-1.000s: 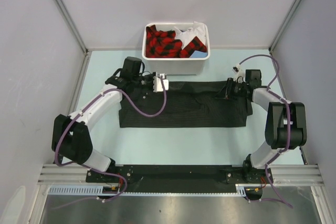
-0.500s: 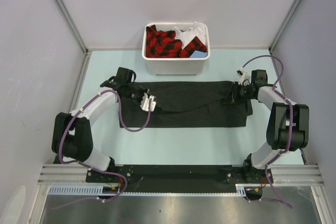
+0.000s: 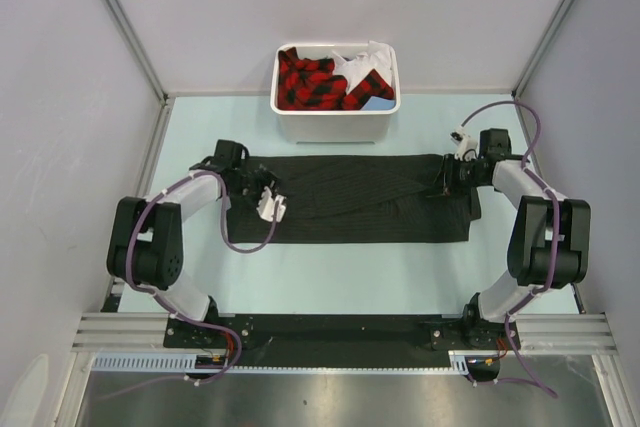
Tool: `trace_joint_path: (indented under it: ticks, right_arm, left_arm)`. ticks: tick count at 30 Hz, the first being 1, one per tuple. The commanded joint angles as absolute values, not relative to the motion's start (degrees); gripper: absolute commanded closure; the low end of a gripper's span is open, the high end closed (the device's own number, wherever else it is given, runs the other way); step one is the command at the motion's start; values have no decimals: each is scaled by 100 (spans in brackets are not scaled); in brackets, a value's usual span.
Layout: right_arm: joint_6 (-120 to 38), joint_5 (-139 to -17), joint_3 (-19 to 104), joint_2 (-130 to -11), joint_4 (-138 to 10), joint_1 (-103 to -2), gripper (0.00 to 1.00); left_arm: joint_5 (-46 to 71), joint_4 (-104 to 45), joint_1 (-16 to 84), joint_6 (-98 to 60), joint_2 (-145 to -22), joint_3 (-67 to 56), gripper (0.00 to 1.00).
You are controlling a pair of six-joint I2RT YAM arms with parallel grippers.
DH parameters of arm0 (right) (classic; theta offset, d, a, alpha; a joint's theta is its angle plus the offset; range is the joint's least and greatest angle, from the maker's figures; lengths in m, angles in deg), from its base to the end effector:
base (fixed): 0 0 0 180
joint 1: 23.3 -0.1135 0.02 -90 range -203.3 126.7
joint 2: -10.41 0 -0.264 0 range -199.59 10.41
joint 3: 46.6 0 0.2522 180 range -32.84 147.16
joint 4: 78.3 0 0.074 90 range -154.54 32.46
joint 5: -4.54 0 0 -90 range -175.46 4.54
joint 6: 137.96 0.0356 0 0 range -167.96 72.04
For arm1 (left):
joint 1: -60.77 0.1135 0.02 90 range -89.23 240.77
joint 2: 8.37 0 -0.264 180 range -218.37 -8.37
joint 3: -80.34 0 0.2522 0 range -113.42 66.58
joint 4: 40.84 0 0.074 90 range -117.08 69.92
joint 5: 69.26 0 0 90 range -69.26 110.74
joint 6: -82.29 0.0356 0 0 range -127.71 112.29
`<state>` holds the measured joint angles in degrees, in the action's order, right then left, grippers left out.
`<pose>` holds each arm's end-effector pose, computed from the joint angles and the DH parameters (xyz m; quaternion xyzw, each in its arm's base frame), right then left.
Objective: Fold and stack the long sleeve shirts
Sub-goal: Fold the shirt
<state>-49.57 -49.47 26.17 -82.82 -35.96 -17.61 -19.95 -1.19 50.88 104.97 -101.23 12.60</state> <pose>0.3187 -0.0107 0.1975 -0.0397 0.9264 0.2854 0.2423 0.2961 -0.0752 0.1787 0.8389 0.3730 -0.0517 0.3929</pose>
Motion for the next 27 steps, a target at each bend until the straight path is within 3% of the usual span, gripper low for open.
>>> trace_joint_path:
  ticks: [1, 8, 14, 22, 27]
  right_arm:
    - [-5086, -5144, 3027, -7827, -3141, -1786, 75]
    - [-4831, -5654, 2684, -7563, -3009, -1418, 52]
    - [-5138, -5127, 2640, -7546, -2771, -591, 52]
    - [-4822, -5146, 2350, -7598, -2472, 252, 59]
    - [-4462, -5179, 2667, -8493, -2016, 166, 52]
  left_arm:
    - [-1803, -625, 5593, 9639, -10013, 1060, 31]
    - [-1688, 507, 5911, 7211, -9566, 346, 24]
    - [-1758, 630, 5717, 6217, -8941, 892, 24]
    - [-1627, 957, 4953, 6761, -8493, 1497, 28]
    - [-1592, 834, 4820, 6709, -8571, 1368, 28]
